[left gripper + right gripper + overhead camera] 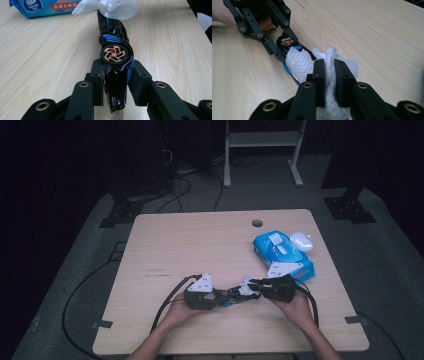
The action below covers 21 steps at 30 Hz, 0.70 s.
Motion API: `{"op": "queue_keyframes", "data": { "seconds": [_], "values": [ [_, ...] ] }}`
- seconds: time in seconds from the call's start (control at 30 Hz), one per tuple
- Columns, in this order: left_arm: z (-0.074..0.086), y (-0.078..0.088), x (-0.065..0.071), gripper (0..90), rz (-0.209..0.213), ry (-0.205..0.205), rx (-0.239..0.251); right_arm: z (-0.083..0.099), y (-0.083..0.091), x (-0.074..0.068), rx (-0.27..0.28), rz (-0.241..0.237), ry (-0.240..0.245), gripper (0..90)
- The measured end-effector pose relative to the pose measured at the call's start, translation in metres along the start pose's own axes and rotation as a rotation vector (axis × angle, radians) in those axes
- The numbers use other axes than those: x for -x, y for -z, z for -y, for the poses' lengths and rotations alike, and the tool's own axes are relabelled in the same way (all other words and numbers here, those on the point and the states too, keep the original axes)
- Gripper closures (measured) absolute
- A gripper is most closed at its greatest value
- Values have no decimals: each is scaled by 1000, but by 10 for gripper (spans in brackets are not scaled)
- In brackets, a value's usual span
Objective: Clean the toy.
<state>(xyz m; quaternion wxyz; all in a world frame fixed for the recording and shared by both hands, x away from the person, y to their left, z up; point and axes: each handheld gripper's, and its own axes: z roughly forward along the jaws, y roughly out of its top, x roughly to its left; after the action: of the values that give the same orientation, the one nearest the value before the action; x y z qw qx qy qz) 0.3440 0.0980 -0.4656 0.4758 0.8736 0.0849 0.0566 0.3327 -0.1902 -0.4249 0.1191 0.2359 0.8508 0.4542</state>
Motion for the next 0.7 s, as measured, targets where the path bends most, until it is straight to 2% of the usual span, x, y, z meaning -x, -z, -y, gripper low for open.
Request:
{"op": "queue_keyframes", "data": {
  "seconds": [0.1,0.17,0.3,0.4,0.47,0.5,0.53,0.57,0.63,0.7],
  "values": [
    [0,0,0,672,-1,0,-1,-2,-1,-2,-11,35,26,707],
    [0,0,0,671,1,-2,-3,-1,-1,-2,-18,48,18,625],
    [0,0,-1,671,3,1,-2,2,-2,2,-15,50,-19,565],
    [0,0,-1,671,4,8,0,5,-3,7,5,15,-84,598],
    [0,0,-2,671,8,9,2,5,-2,8,11,13,-90,638],
    [0,0,-2,671,8,8,-1,5,-1,8,10,14,-82,726],
    [0,0,-2,670,7,8,-3,4,-1,9,13,-11,-83,736],
    [0,0,-2,670,8,10,-4,4,-1,10,6,-17,-89,743],
    [0,0,-2,669,8,17,1,3,0,10,-1,-13,-77,767],
    [0,-1,-2,669,8,16,0,2,2,12,-8,-15,-90,779]
  ]
}}
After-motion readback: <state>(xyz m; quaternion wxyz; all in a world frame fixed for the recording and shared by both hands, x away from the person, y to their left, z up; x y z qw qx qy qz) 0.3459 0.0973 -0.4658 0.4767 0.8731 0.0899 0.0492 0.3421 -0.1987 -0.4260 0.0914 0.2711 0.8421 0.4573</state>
